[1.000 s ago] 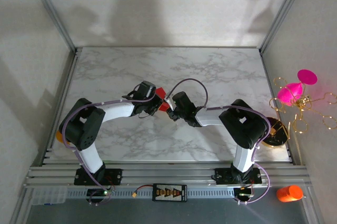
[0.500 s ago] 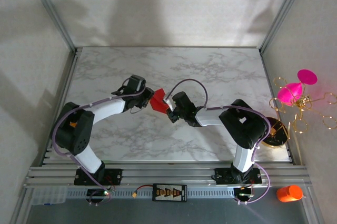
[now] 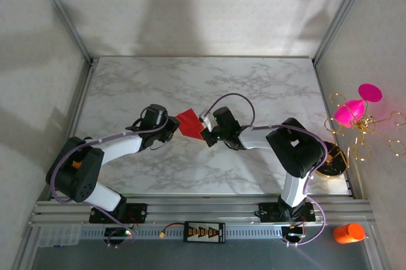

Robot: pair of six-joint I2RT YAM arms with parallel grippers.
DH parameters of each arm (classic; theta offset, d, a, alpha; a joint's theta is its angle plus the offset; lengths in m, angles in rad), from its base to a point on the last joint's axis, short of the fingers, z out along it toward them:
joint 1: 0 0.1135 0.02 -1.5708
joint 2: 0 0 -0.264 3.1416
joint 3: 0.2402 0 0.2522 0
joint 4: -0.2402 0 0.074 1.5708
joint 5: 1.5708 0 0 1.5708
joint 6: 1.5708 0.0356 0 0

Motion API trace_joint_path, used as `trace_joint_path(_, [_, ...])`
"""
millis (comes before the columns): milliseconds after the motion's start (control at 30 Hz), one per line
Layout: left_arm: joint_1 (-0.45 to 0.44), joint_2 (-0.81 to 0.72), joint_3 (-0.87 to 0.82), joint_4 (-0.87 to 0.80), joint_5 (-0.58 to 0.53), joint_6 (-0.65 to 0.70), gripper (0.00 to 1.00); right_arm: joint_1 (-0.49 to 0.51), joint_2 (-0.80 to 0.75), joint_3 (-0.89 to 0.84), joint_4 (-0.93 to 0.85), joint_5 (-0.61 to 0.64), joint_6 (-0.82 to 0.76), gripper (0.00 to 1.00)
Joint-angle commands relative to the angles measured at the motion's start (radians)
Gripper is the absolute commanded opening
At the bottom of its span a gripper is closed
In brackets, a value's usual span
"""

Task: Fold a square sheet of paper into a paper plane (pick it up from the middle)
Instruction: Fourth fold the wing at the center of the table.

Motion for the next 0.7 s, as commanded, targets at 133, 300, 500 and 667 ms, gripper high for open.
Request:
trace_joint_path(133, [-0.045,0.113,0.060,0.083,0.050,0.022,0.29,-0.014,0.012,0.009,0.020,-0.089,0.012,0.06])
trace_joint_path(300, [-0.049,0.173,0.096,0.074,0.065,0.059,0.32,-0.014,0.024,0.016,0.011,-0.097,0.004,0.07])
trace_joint_path(500, [-0.052,0.224,0.118,0.065,0.075,0.074,0.32,-0.014,0.032,0.024,0.002,-0.089,-0.010,0.07])
trace_joint_path(667, [-0.052,0.239,0.113,0.068,0.068,0.069,0.28,-0.014,0.034,0.030,-0.007,-0.082,-0.016,0.08])
